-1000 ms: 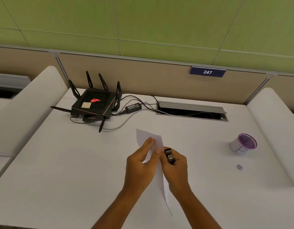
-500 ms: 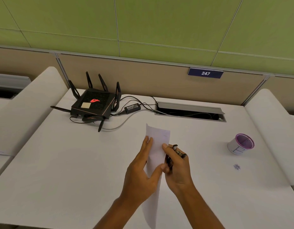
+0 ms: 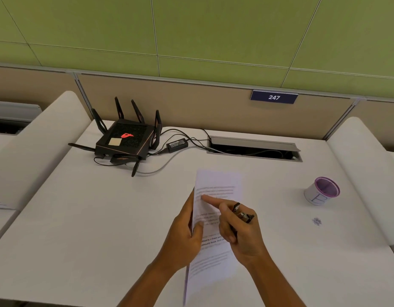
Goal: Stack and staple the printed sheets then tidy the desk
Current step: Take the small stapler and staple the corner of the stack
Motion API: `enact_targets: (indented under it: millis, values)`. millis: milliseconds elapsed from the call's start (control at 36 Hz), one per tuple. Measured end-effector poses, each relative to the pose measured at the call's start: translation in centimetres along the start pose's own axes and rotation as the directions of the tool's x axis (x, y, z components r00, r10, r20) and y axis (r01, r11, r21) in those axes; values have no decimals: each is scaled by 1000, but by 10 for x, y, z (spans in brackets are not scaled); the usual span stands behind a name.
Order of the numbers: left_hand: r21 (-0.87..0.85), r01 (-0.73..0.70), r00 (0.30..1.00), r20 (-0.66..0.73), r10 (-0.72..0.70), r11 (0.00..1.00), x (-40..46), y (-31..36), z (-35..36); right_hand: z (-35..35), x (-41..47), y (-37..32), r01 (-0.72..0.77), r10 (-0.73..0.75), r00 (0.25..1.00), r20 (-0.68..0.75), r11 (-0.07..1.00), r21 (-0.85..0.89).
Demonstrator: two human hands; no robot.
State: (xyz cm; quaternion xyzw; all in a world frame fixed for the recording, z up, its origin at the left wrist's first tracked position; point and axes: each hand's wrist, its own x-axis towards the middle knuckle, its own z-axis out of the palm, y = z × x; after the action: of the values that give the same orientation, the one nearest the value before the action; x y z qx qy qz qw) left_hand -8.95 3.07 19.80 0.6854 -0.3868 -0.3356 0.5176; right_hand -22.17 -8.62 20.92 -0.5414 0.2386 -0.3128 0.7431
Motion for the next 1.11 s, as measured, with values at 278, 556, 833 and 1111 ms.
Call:
enact_targets:
  millis: [278,556,833,1111]
  values:
    - [-114,102,995,-10,-103,988,-5,-12,-17,-38,-17,12,-177,101,860,-500,979,-105]
    - [-281,145,988,-6,-153,949,3,-16,-28,-64,-23,26,-330,277,889,-366,940,-90]
    - [-502,265,949,-18,-316,823,26,-40,-34,-72,-15,50,-313,271,874,-404,949,-43]
    - [-320,408,896,-41,-443,855,47,-88,-38,-63,13,66,-375,304,788,-535,927,-25]
